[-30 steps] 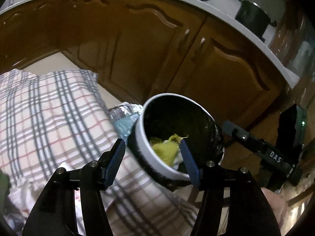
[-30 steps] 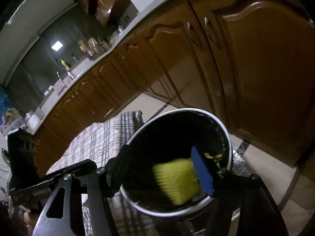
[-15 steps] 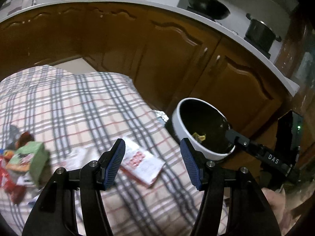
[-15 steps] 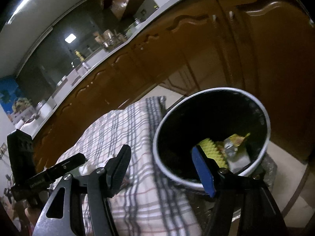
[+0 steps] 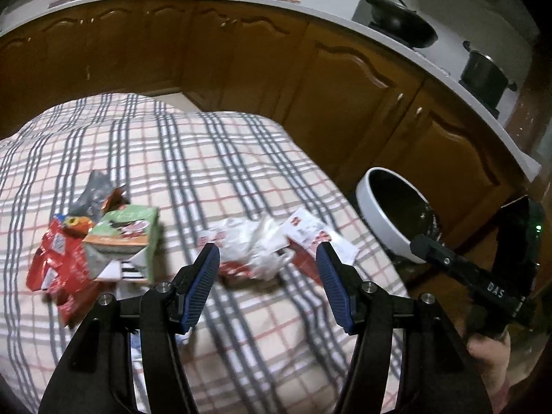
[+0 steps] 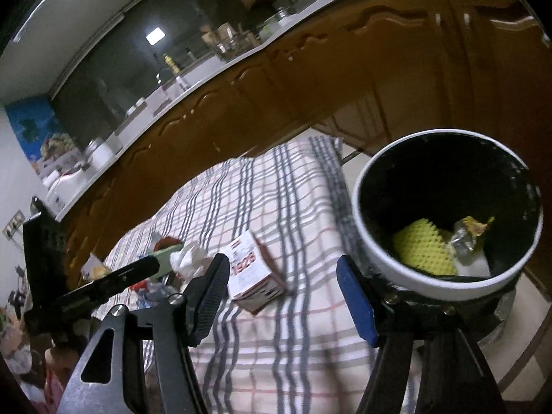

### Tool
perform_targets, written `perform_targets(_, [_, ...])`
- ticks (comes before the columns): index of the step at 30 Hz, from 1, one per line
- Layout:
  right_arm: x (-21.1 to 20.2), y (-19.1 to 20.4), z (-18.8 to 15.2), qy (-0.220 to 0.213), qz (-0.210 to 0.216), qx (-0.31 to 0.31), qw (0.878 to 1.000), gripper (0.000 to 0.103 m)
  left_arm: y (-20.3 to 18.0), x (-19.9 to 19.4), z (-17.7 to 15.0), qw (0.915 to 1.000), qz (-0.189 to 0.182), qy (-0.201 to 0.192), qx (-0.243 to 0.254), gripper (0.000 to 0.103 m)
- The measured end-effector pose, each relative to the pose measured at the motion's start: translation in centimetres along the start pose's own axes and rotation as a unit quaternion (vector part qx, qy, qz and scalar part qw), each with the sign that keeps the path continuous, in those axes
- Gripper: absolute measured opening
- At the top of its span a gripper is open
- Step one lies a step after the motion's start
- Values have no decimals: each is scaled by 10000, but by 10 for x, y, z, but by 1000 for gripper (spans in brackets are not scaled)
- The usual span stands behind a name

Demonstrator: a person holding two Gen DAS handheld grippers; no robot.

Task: Collect trash
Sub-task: 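Move both tools back over the remaining trash on the table, then grasp crumpled white paper with the left gripper while the right grasps the white milk carton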

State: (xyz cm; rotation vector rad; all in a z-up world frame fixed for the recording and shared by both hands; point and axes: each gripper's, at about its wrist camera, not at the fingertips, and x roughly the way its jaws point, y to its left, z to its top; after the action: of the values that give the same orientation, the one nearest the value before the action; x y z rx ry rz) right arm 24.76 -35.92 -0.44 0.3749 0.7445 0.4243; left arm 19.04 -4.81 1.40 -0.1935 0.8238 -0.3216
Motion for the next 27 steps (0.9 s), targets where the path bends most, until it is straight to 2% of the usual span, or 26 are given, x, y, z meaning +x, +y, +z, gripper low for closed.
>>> perform_targets(14, [41, 24, -8, 671, 195, -676, 9953, 67, 11, 20, 1, 9983, 390, 297, 312, 59])
perform_targets(17, [51, 27, -8, 797, 210, -922, 9923, 71, 12, 28, 4, 9977, 441, 372, 353, 59])
perform_targets(24, [76, 43, -9, 1075, 123, -1600, 9812, 73, 11, 48, 9, 9961, 501, 546, 476, 58])
perform_targets(27, [87, 45, -9, 1172, 88, -1720, 9781, 73, 6, 53, 8, 9956, 440, 587, 579, 46])
